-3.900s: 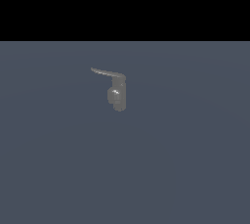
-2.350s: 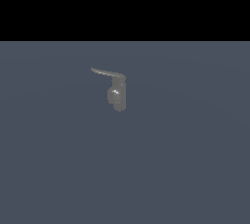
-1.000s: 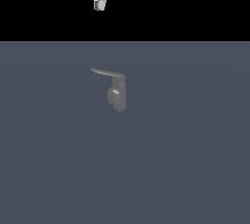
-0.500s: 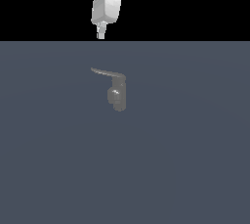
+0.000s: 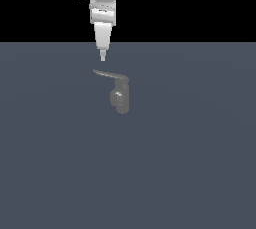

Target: Turn on the faucet by rotating a designated handle.

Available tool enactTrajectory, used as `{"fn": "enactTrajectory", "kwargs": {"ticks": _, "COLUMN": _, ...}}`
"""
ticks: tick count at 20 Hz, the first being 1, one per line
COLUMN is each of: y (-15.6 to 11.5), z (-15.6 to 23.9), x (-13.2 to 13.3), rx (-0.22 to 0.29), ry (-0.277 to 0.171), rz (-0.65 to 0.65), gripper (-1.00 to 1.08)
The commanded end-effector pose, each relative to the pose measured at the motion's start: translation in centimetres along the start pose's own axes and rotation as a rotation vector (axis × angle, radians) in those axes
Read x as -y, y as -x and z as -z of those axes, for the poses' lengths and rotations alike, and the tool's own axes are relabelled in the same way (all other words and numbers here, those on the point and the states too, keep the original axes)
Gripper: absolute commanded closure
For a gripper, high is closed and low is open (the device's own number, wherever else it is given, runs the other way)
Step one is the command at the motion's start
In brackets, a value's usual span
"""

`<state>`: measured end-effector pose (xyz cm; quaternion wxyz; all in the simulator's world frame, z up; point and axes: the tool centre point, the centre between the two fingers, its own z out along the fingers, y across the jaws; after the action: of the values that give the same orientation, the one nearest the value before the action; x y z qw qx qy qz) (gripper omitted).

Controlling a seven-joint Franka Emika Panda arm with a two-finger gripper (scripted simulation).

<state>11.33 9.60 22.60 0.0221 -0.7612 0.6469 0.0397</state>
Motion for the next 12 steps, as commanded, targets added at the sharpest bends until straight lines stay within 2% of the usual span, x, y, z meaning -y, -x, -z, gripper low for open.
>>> {"fn": "enactTrajectory", "kwargs": {"ticks": 1, "y": 0.0, "z": -1.5, "x": 1.0, "rx": -0.025, "ry": -0.006, "rz": -0.048, "gripper": 1.08}}
{"fn": "enactTrajectory", "kwargs": {"ticks": 12, "y": 0.3, "z": -5.1, "x": 2.9, "rx": -0.085, "ry": -0.023, "rz": -0.150, "gripper": 1.08}}
